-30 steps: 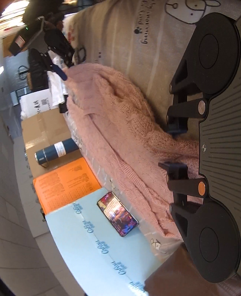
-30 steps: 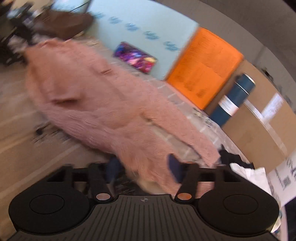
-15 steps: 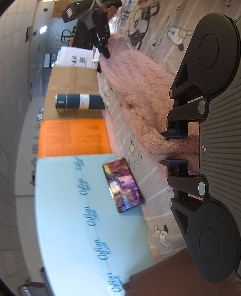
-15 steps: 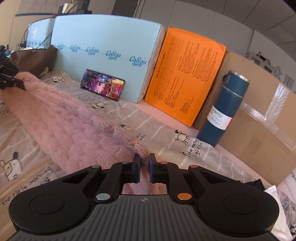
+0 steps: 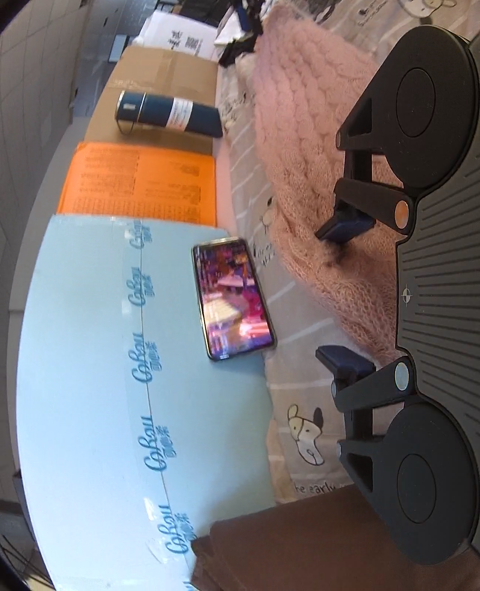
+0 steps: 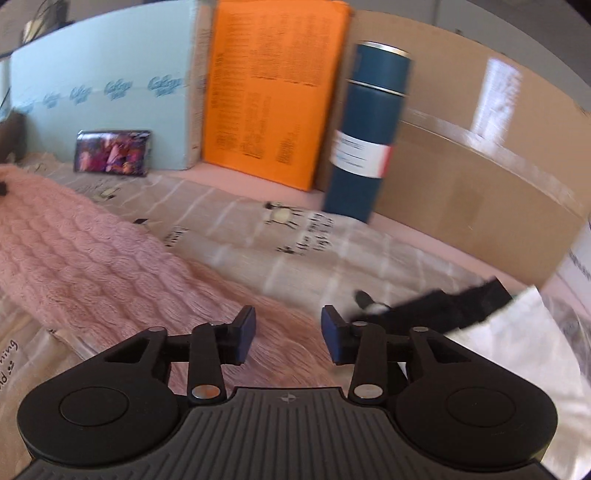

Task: Fold clothes

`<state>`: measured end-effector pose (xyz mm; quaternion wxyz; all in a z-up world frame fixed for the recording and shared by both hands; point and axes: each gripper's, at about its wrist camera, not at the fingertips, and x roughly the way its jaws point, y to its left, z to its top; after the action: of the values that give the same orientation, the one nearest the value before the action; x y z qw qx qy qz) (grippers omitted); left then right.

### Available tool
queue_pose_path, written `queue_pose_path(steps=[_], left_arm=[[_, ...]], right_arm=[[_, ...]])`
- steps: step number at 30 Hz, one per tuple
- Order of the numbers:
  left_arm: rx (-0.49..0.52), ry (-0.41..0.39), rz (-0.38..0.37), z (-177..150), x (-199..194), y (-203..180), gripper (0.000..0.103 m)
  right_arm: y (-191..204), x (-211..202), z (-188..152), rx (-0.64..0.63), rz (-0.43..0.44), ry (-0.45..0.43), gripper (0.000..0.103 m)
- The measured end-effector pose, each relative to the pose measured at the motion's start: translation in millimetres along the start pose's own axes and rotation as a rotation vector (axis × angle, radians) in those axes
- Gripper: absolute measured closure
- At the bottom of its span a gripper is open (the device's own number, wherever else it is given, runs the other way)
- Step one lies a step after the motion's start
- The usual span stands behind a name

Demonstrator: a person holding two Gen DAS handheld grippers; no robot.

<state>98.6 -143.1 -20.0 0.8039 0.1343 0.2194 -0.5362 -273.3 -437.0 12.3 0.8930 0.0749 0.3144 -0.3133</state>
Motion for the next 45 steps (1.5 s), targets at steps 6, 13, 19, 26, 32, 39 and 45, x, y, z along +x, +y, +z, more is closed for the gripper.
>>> queue_pose_path(steps=[6, 13, 19, 26, 32, 39, 45], left_arm=[[0.065, -0.018, 0.076, -3, 10, -15, 0.027], [0.099, -0.056, 0.084, -4, 5, -27, 0.057], [0.076, -0.044, 0.113, -6, 9, -25, 0.06], [-0.029, -0.046, 0.095, -3, -3, -13, 0.027], [-0.122, -0.044, 0.213, 1, -28, -6, 0.018], [-0.166, -0.022, 0.309, -8, -45, 1, 0.016], [-0.209, -0.019, 0.316, -16, -50, 7, 0.013]], right_arm=[[-1, -15, -31, 0.046, -0.015, 0.018, 0.058], [6, -18, -19, -0.034, -0.067, -0.077, 0.1], [2, -3, 0, 0.012, -0.128, -0.138, 0.1], [0, 12, -19, 0.186, -0.156, -0.052, 0.076], [11, -32, -26, 0.478, -0.08, -0.107, 0.021], [13, -18, -40, 0.802, 0.001, 0.005, 0.021], [10, 8, -38, 0.944, -0.035, -0.073, 0.021]])
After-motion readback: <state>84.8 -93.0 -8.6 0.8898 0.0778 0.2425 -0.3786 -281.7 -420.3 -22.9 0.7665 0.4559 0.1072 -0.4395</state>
